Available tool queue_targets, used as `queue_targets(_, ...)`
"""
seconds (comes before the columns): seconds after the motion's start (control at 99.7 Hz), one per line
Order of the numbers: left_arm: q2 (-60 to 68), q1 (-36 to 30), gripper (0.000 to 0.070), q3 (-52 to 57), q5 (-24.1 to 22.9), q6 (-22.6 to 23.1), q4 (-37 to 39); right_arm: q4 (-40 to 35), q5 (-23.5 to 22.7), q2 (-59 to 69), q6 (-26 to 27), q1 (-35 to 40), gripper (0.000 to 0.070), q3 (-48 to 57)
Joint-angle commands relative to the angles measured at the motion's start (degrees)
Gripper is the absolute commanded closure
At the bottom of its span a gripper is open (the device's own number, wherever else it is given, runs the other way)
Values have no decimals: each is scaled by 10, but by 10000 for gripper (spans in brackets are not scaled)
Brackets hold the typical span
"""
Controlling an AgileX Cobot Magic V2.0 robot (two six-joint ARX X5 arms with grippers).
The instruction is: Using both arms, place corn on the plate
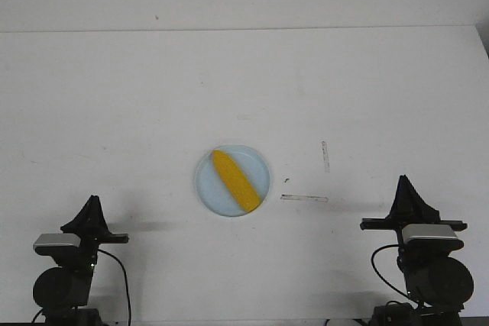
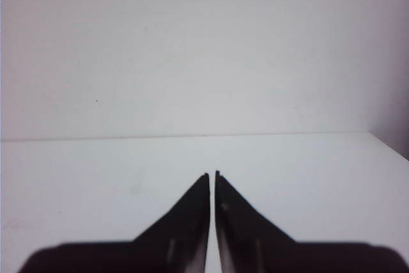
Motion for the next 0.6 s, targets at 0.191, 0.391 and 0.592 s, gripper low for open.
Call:
queue_targets(0.191, -1, 1, 699, -12, -2, 1, 25, 6, 0, -1, -3, 0, 686, 1)
queue_targets(0.391, -1, 1, 699, -12, -2, 1, 25, 6, 0, -1, -3, 0, 686, 1)
queue_targets(0.592, -1, 1, 699, -12, -2, 1, 24, 6, 0, -1, -3, 0, 686, 1)
